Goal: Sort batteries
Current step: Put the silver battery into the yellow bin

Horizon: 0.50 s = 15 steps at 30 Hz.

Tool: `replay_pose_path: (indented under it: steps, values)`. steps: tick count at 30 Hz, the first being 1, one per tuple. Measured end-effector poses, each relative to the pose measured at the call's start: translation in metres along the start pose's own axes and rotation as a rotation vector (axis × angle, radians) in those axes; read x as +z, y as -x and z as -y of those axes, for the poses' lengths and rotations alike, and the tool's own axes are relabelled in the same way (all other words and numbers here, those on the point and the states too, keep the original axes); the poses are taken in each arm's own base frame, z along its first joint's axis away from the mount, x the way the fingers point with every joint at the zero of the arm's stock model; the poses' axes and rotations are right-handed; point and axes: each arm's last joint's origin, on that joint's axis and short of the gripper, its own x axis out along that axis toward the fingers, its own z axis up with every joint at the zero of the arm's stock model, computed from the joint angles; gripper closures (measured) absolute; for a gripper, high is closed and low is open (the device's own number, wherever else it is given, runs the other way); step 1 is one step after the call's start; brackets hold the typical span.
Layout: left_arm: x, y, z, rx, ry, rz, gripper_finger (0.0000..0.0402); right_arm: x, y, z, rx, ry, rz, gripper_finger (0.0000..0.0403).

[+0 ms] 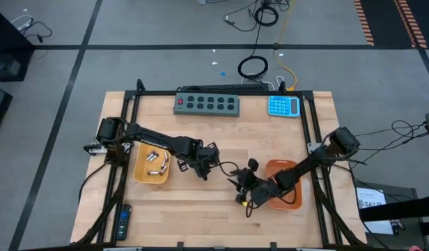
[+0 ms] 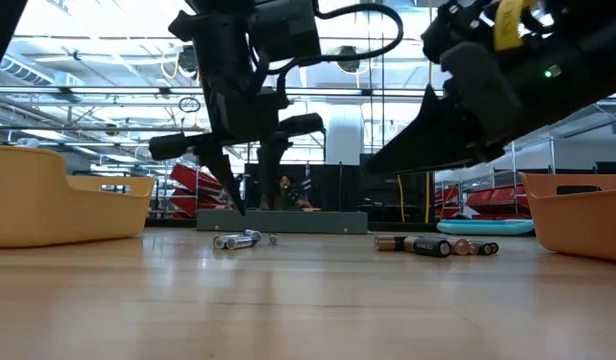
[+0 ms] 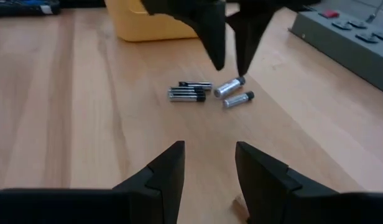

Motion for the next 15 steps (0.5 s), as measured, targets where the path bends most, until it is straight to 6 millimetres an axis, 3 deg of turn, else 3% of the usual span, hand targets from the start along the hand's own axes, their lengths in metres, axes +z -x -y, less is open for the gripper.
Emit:
replay_pose_path:
  steps: [15]
  values:
    - [-0.006, -0.017, 0.001, -0.076, -0.004, 0.005, 0.0254, 0.000, 0.006, -0.005, -0.011, 0.000, 0.033, 0.0269]
